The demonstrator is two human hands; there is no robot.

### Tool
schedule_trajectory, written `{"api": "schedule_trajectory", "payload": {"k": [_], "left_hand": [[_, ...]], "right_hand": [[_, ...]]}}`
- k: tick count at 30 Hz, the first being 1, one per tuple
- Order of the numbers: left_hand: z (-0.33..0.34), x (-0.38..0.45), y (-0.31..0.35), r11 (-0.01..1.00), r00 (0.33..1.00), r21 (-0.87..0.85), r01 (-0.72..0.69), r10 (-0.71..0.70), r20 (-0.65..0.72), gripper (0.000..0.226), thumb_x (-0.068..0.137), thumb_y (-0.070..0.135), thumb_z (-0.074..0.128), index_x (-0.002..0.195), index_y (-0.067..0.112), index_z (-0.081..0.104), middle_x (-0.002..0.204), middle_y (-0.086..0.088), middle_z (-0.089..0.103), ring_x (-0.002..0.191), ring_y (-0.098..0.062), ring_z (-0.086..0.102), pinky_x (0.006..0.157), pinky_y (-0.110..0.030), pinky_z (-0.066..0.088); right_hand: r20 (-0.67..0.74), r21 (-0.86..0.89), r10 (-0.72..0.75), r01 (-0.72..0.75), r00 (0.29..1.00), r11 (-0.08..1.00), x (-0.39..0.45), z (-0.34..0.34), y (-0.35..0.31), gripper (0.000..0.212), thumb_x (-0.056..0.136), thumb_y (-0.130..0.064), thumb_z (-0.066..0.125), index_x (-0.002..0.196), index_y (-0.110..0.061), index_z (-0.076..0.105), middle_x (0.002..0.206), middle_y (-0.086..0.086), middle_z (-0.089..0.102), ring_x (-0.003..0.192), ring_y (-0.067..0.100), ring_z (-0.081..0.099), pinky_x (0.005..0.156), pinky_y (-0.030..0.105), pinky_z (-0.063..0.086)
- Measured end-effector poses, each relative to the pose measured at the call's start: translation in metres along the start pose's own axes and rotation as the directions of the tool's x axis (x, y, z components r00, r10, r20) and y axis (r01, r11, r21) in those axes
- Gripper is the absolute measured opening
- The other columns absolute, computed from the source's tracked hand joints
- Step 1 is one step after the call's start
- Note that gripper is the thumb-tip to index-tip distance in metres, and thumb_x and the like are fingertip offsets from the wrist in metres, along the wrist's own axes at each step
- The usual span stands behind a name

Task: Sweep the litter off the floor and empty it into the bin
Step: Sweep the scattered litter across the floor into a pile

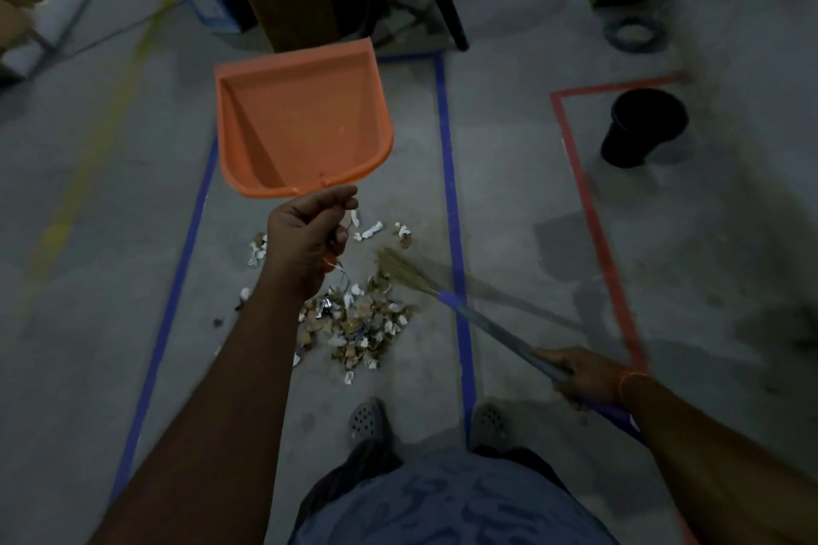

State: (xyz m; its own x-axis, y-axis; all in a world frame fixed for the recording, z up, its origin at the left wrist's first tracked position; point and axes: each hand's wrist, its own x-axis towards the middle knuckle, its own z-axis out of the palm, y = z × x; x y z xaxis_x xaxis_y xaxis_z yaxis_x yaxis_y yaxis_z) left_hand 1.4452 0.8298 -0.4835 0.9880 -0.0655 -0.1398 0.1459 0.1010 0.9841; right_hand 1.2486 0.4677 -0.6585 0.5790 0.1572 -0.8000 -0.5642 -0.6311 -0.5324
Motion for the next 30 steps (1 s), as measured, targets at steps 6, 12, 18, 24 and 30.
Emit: {"api": "schedule_trajectory", "payload": {"k": [6, 12, 18, 24, 30], "left_hand": [[0.007, -0.027, 0.008, 1.0, 0.995, 0.005, -0.027, 0.027, -0.094, 0.028, 0.095, -0.01, 0.051, 0.11, 0.002, 0.071, 0.087, -0.009, 0.071, 0.048, -0.01, 0.049, 0.044, -0.021, 0.037], [-0.028, -0.054, 0.018, 0.999, 0.977, 0.023, -0.039, 0.043, -0.208, 0.033, 0.092, -0.009, 0.053, 0.102, 0.011, 0.077, 0.089, -0.009, 0.073, 0.048, -0.01, 0.05, 0.045, -0.022, 0.034], [-0.083, -0.093, 0.028, 0.996, 0.962, 0.027, -0.083, 0.087, -0.258, 0.037, 0.092, -0.011, 0.051, 0.098, 0.013, 0.078, 0.09, -0.009, 0.073, 0.048, -0.01, 0.05, 0.045, -0.02, 0.037], [-0.176, -0.145, 0.026, 0.996, 0.956, 0.019, -0.085, 0.087, -0.281, 0.038, 0.092, -0.012, 0.05, 0.099, 0.013, 0.077, 0.089, -0.007, 0.074, 0.047, -0.01, 0.051, 0.045, -0.02, 0.04], [-0.288, -0.217, 0.021, 0.997, 0.947, 0.06, -0.053, 0.069, -0.313, 0.033, 0.094, -0.013, 0.048, 0.105, 0.004, 0.073, 0.087, -0.009, 0.072, 0.045, -0.012, 0.051, 0.041, -0.019, 0.037]], "right_hand": [[-0.064, 0.117, -0.075, 0.082, 0.995, 0.99, 0.009, -0.027, -0.001, 0.068, 0.092, 0.006, 0.054, 0.15, -0.024, 0.034, 0.081, 0.015, 0.062, 0.057, 0.022, 0.065, 0.053, 0.031, 0.051], [-0.088, 0.331, -0.066, 0.092, 0.994, 0.939, 0.029, -0.009, -0.022, 0.072, 0.09, 0.012, 0.055, 0.151, -0.017, 0.032, 0.102, 0.031, 0.06, 0.065, 0.033, 0.067, 0.055, 0.034, 0.05], [-0.093, 0.418, -0.034, 0.07, 0.995, 0.906, 0.04, 0.041, -0.059, 0.076, 0.088, 0.012, 0.057, 0.153, -0.018, 0.03, 0.085, 0.026, 0.062, 0.06, 0.03, 0.059, 0.056, 0.035, 0.048], [-0.068, 0.545, -0.059, 0.087, 0.996, 0.834, 0.049, 0.135, -0.147, 0.071, 0.09, 0.015, 0.049, 0.151, -0.016, 0.032, 0.089, 0.021, 0.057, 0.056, 0.025, 0.054, 0.046, 0.029, 0.046], [-0.141, 0.761, -0.12, 0.185, 0.983, 0.622, 0.055, 0.276, -0.237, 0.05, 0.09, 0.01, 0.054, 0.133, -0.014, 0.05, 0.095, 0.015, 0.062, 0.085, 0.031, 0.07, 0.056, 0.033, 0.051]]}}
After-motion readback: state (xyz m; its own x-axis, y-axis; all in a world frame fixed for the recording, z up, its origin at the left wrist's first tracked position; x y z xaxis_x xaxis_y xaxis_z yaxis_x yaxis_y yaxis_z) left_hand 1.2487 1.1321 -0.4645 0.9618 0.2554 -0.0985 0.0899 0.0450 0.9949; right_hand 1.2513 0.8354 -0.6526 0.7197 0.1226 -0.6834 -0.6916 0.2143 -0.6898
